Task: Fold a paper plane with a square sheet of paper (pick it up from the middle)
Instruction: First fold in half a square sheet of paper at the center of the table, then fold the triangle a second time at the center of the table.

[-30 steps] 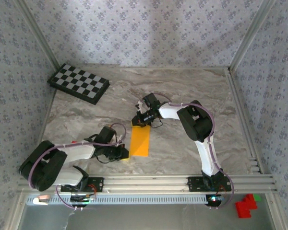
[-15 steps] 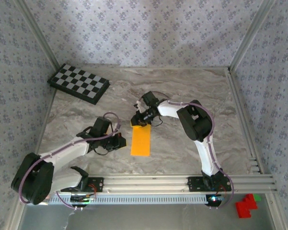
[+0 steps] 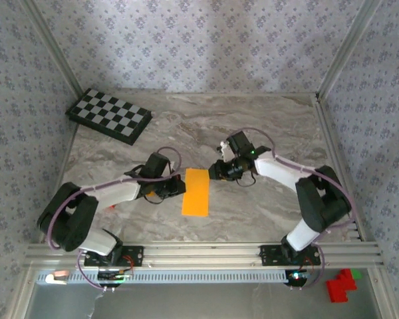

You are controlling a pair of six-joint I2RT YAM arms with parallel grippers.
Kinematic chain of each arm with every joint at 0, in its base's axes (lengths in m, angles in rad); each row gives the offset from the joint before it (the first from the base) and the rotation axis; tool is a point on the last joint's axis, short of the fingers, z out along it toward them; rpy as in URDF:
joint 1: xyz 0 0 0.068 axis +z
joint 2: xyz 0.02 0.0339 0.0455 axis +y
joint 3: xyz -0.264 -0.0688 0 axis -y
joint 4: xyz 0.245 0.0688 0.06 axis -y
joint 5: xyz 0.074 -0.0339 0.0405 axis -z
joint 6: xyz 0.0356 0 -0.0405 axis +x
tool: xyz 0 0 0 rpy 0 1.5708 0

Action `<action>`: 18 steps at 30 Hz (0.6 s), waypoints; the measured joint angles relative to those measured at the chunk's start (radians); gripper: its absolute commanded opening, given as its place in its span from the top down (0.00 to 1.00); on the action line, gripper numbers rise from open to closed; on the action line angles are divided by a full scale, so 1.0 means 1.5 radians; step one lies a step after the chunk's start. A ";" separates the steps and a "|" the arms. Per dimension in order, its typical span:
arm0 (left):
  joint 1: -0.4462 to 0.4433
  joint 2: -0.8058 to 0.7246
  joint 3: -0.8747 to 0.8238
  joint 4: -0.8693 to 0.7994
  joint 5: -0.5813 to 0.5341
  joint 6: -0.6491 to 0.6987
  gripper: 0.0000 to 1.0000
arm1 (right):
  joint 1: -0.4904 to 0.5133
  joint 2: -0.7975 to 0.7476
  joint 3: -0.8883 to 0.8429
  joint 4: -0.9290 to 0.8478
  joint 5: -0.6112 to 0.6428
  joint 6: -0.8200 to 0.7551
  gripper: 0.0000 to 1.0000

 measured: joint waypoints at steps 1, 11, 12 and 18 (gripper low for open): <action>-0.001 0.019 0.009 0.006 -0.001 0.003 0.97 | 0.008 -0.015 -0.015 -0.006 0.013 0.003 0.63; -0.039 0.099 0.027 0.047 -0.062 -0.014 0.99 | 0.114 -0.072 -0.075 -0.044 0.072 0.056 0.59; -0.041 0.099 0.023 0.054 -0.068 -0.017 0.99 | 0.129 -0.073 -0.080 -0.041 0.074 0.066 0.59; -0.060 0.099 0.002 0.109 -0.093 -0.051 1.00 | 0.204 -0.064 -0.127 0.010 0.090 0.147 0.59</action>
